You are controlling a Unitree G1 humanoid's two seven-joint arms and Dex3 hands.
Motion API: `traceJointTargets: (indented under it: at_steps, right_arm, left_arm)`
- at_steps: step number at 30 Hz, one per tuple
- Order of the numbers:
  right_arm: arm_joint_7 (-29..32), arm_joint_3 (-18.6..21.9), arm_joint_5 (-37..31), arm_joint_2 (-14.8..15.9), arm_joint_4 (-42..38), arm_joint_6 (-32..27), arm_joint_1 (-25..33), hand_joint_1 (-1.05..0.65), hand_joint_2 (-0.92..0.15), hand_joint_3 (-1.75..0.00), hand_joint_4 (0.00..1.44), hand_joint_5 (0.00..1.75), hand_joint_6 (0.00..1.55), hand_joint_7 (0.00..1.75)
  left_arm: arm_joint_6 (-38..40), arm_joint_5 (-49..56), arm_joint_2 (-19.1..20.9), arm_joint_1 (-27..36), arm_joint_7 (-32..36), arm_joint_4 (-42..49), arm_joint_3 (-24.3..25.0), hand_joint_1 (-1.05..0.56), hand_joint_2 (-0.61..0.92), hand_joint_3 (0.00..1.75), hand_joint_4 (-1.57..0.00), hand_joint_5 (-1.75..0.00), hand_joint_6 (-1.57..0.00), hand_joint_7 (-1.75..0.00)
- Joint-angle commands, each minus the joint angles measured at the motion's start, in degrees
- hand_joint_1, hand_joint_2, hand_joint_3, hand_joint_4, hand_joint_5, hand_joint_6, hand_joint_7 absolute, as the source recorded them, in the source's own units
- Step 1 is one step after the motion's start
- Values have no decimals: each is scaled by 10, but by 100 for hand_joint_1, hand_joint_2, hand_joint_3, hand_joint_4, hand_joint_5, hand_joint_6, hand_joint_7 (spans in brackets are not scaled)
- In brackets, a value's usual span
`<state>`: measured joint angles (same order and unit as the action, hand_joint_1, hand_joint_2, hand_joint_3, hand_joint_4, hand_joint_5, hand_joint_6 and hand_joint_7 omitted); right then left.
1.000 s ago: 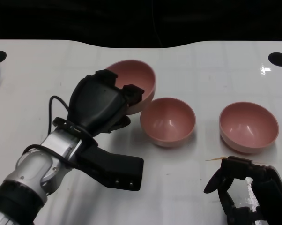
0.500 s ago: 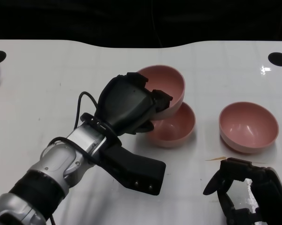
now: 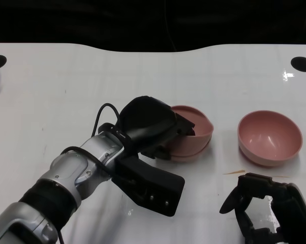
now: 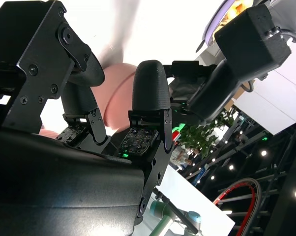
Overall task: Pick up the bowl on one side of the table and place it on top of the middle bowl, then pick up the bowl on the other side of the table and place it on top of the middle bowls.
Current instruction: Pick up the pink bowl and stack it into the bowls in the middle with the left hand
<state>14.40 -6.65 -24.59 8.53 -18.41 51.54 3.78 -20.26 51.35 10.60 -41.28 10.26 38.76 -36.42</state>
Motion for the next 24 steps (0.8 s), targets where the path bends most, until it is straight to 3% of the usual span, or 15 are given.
traceJointTargets:
  at_steps: [1, 6, 11, 24]
  right_arm:
    - [2, 4, 1, 5, 5, 2, 2, 25, -10, -161, 87, 158, 90, 122]
    - [2, 4, 2, 5, 4, 1, 1, 24, -10, -162, 87, 157, 91, 122]
    - [-1, 3, 7, 5, 3, 3, 1, 23, -10, -163, 88, 158, 91, 123]
    - [3, 3, 4, 3, 5, 2, 1, 23, -10, -161, 88, 158, 91, 123]
  left_arm:
    - [24, 14, 10, -8, -27, -15, -8, -53, 92, 17, -28, -35, -37, 0]
    - [52, 26, 19, 0, -44, -42, -13, -72, 92, 27, -3, -27, -20, 0]
    - [63, 28, 29, 14, -47, -70, -11, -86, 92, 43, 0, -11, -9, -1]
    - [66, 22, 39, 95, -28, -115, -6, -80, 92, 39, 0, -7, -4, 0]
